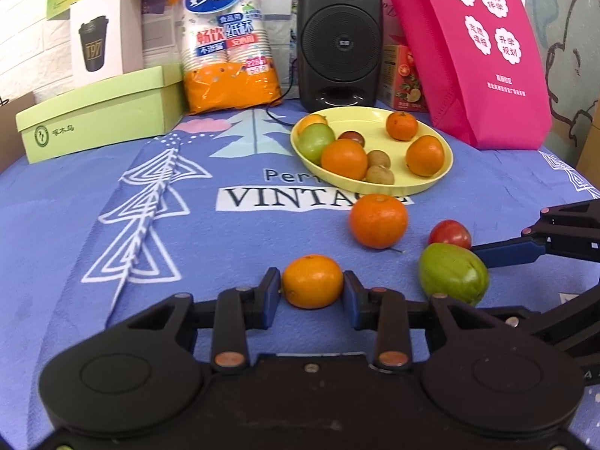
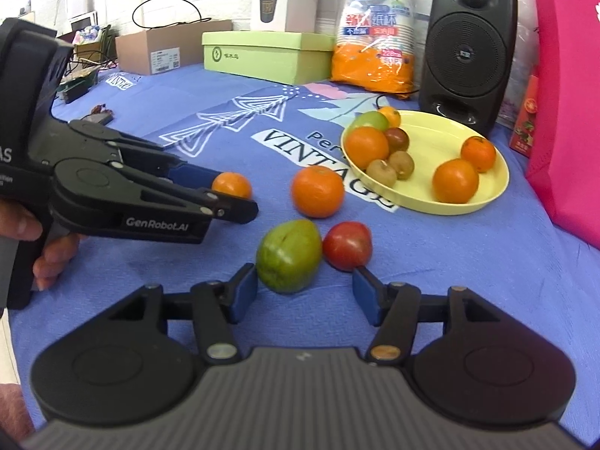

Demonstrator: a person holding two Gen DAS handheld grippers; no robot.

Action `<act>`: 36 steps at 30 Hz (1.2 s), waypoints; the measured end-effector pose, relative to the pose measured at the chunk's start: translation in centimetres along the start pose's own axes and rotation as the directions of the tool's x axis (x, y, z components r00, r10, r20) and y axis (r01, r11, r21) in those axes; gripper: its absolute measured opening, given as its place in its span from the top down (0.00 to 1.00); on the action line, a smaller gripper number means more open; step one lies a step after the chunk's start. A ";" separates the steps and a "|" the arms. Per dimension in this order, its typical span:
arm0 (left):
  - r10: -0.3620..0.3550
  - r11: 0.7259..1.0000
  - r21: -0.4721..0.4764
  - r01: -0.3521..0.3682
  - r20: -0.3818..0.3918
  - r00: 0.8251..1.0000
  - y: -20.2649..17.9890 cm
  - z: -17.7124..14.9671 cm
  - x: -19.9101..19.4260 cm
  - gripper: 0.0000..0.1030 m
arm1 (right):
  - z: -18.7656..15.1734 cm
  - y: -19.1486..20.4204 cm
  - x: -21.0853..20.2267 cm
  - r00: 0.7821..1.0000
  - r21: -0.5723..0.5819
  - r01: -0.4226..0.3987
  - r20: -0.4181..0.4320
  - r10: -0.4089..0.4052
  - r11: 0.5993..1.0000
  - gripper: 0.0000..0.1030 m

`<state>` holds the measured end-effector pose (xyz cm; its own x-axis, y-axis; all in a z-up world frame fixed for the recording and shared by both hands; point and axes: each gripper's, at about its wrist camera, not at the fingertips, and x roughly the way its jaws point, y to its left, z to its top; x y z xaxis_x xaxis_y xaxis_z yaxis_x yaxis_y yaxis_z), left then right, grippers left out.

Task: Organize fruits
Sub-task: 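Grasp a green mango with the right tool while the left tool grasps an orange, then place the green mango on the plate with the right tool while the left tool places its orange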

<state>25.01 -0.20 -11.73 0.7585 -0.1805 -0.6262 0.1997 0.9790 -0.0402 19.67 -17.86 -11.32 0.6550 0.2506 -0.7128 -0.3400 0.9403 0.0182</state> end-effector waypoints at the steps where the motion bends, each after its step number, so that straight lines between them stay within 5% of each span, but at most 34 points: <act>1: 0.005 1.000 -0.003 -0.005 0.001 1.000 0.2 -0.1 -0.1 0.66 | 0.1 0.0 0.1 1.000 0.003 -0.002 -0.002 0.002 1.000 0.45; 15: 0.007 0.999 -0.035 -0.006 0.016 1.000 0.7 -0.7 -0.3 0.66 | 0.6 1.0 0.9 1.000 0.044 -0.018 0.004 0.018 0.999 0.43; 17: 0.007 0.999 -0.034 -0.007 0.016 1.000 0.7 -0.7 -0.2 0.66 | 0.9 1.0 1.5 1.000 0.044 0.015 0.010 -0.016 0.999 0.49; 19: 0.009 0.999 -0.032 -0.009 0.017 1.000 0.7 -0.7 -0.2 0.66 | 1.0 0.7 1.6 0.999 0.057 0.026 0.017 -0.027 0.998 0.65; 36: -0.001 0.998 -0.058 0.000 -0.018 1.000 0.2 0.1 -0.6 0.66 | -1.0 -1.6 -2.4 0.998 0.146 0.048 0.037 -0.054 0.988 0.65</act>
<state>24.67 0.13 -11.24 0.7467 -0.1800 -0.6403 0.1635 0.9828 -0.0856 17.93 -20.18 -10.36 0.6969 0.2076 -0.6864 -0.2055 0.9748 0.0863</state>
